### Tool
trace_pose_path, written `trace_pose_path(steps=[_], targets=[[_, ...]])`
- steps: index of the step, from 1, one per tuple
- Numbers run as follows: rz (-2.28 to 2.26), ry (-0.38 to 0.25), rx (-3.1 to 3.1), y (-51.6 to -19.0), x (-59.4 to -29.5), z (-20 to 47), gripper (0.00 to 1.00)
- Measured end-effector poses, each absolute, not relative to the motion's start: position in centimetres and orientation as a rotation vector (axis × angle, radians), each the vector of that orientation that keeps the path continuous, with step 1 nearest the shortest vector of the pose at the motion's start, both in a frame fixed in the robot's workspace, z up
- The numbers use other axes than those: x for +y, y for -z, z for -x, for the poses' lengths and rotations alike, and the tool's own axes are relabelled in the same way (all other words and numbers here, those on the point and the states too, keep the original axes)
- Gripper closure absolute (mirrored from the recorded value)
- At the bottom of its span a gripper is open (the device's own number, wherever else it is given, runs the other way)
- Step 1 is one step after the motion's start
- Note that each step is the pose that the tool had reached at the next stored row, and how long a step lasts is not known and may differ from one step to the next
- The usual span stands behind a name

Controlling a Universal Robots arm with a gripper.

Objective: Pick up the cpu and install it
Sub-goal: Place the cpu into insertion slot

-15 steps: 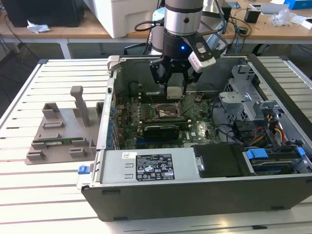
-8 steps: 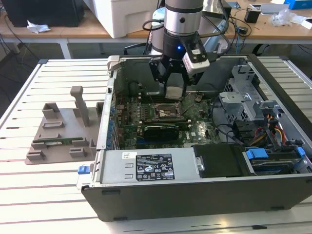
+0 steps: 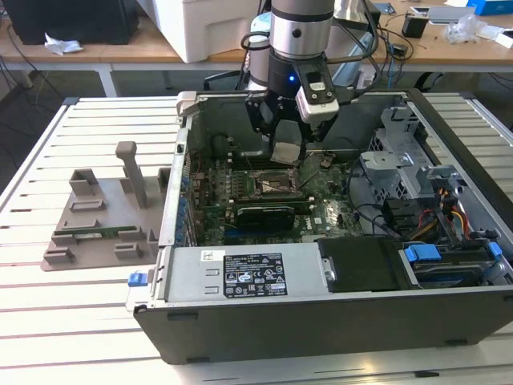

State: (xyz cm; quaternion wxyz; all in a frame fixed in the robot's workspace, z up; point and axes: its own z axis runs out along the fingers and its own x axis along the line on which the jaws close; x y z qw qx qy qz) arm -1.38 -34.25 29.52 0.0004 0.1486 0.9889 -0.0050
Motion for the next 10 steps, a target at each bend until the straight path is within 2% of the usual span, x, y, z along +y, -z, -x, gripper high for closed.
trace_pose_path(steps=[10], targets=[[-0.624, 0.024, 3.078, -29.50, -34.26, 1.17, 0.45]])
